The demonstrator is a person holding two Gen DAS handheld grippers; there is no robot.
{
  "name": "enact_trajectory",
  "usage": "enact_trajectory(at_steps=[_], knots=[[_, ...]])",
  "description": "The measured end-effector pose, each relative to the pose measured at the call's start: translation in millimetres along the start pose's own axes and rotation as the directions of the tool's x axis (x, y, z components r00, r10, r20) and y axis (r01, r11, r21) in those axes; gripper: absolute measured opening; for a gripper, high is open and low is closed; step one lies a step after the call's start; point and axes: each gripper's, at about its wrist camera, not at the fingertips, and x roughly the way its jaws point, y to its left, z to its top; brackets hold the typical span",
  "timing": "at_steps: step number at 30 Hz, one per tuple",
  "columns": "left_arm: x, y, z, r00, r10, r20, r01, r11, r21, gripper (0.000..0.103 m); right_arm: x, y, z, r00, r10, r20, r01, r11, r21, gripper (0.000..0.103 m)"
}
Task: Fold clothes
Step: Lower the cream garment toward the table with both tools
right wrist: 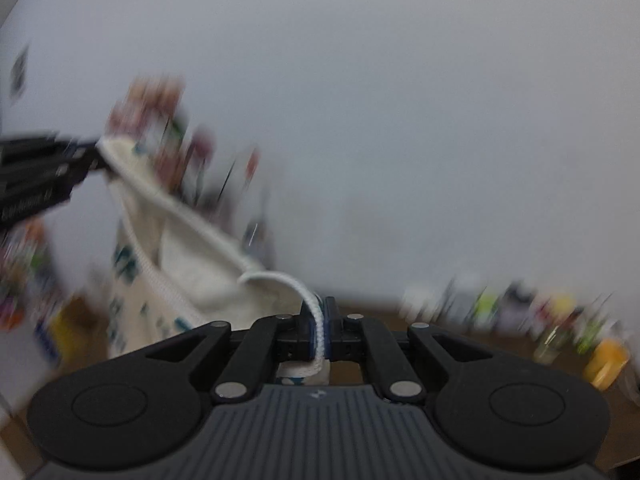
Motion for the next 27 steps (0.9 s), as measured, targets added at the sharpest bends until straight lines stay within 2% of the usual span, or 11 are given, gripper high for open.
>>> enact_trajectory(at_steps=[2,5,7,9,13,17,18,20,23,27], knots=[[14,-2,-40,0.994,-0.046,-0.096,0.043,0.999,-0.031,0.002,26,10,-47,0.996,0.026,-0.086,-0.026,1.0,0.004,0.003],[26,-8,-102,0.974,-0.106,-0.201,0.095,0.993,-0.066,0.002,40,13,-108,0.977,0.083,-0.198,-0.072,0.995,0.063,0.003],[26,-14,-120,0.964,-0.135,-0.23,0.118,0.989,-0.083,0.002,46,17,-139,0.963,0.107,-0.247,-0.091,0.993,0.075,0.003],[21,-18,-119,0.964,-0.141,-0.224,0.126,0.989,-0.08,0.002,48,25,-158,0.954,0.105,-0.282,-0.095,0.994,0.05,0.003],[7,-28,-109,0.97,-0.143,-0.195,0.133,0.989,-0.06,0.002,41,41,-169,0.947,0.058,-0.316,-0.082,0.995,-0.063,0.009],[5,-36,-100,0.975,-0.132,-0.179,0.132,0.991,-0.012,0.002,31,55,-162,0.962,-0.047,-0.27,-0.024,0.967,-0.254,0.032],[5,-37,-99,0.975,-0.132,-0.178,0.133,0.991,-0.006,0.002,29,60,-161,0.966,-0.071,-0.248,-0.007,0.954,-0.299,0.037],[5,-40,-98,0.976,-0.131,-0.173,0.133,0.991,0.003,0.002,26,72,-158,0.973,-0.106,-0.207,0.019,0.924,-0.383,0.039],[4,-43,-96,0.978,-0.127,-0.164,0.132,0.991,0.015,0.002,23,91,-158,0.979,-0.113,-0.169,0.012,0.863,-0.505,0.043],[0,-45,-96,0.979,-0.125,-0.159,0.13,0.991,0.021,0.002,32,112,-164,0.981,-0.124,-0.152,-0.003,0.765,-0.644,0.04]])
